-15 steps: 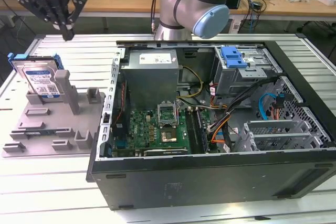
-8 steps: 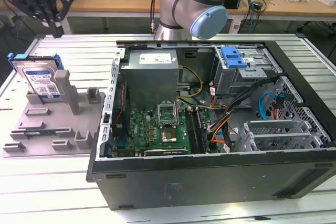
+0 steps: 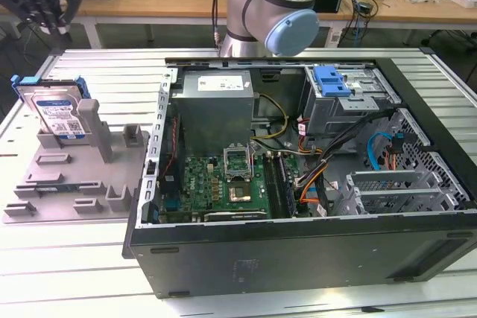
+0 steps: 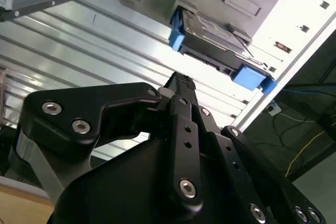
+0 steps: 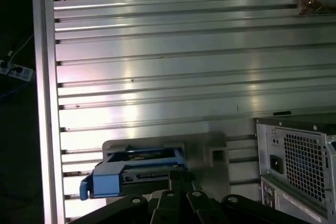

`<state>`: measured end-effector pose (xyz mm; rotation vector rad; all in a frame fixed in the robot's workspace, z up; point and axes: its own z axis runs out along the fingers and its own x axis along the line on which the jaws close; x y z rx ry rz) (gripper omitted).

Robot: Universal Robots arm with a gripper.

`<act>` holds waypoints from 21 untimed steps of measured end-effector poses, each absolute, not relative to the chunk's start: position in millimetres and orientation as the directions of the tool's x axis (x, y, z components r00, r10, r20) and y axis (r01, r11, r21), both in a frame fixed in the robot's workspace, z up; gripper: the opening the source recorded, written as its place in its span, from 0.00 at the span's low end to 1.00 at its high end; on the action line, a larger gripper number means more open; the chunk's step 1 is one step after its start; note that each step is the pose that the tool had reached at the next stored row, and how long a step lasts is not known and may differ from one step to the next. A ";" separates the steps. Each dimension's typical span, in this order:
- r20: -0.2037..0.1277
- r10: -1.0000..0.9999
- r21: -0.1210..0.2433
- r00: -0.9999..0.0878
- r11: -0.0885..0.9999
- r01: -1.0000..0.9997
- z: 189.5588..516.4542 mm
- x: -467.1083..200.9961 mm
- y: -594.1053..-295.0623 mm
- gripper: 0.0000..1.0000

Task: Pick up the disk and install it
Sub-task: 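Reach for the disk, then pick up the disk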

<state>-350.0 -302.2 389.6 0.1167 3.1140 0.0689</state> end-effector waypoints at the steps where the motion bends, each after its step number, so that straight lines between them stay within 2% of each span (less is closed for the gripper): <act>1: -0.023 0.075 0.045 -0.997 0.996 0.074 389.6 -353.8 -301.2 0.11; 7: -0.019 0.075 0.045 -0.997 0.996 0.074 389.0 -399.8 -295.9 0.11; 21: -0.019 0.075 0.045 -0.997 0.996 0.074 388.4 -400.2 -295.9 0.11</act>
